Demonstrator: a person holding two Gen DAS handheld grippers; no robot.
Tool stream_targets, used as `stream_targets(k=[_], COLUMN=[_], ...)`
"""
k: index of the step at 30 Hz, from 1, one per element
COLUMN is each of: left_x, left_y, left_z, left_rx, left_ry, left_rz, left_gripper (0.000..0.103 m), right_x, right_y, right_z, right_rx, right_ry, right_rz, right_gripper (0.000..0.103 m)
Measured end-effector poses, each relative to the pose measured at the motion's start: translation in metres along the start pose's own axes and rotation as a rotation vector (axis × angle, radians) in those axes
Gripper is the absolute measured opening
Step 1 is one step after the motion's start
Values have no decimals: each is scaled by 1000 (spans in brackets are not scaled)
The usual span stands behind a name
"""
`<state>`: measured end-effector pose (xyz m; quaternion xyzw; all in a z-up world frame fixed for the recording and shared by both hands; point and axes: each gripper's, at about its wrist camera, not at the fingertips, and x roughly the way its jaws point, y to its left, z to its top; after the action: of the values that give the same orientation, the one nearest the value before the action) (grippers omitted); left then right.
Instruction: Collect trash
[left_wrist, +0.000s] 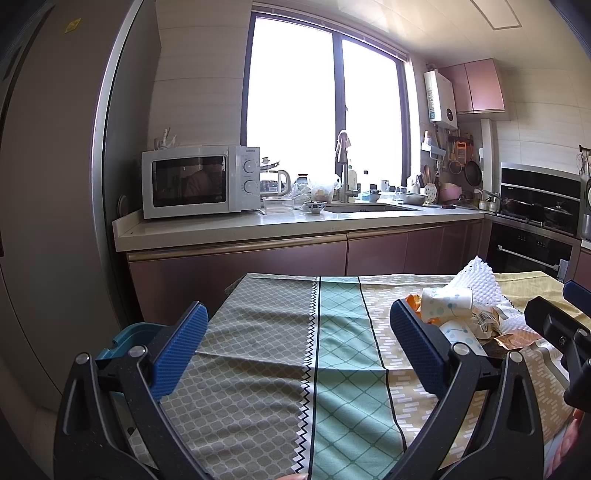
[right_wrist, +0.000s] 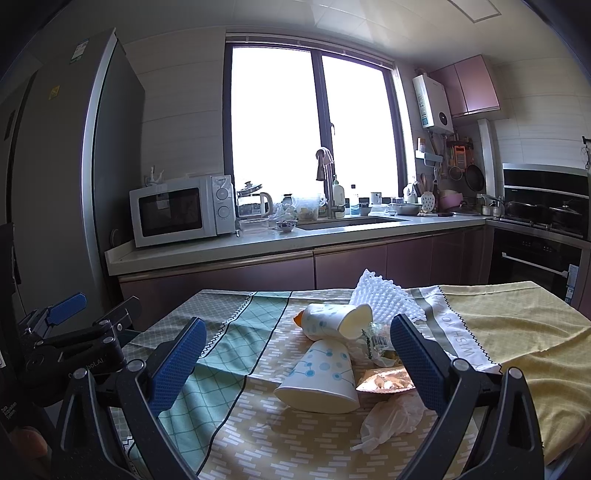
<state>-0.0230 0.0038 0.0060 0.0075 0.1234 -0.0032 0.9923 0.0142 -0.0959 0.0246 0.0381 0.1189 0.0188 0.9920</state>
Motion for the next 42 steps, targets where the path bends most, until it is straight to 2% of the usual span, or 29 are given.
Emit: stream_targets(k=[42], left_x=[-2], left_y=[1], left_z=[0], left_rx=[-6], left_ry=[0], left_rz=[0], left_gripper=[97], right_x=[2], right_y=[-1], right_z=[-1], right_rx=[7], right_ry=[1], right_rz=[7], right_gripper=[96])
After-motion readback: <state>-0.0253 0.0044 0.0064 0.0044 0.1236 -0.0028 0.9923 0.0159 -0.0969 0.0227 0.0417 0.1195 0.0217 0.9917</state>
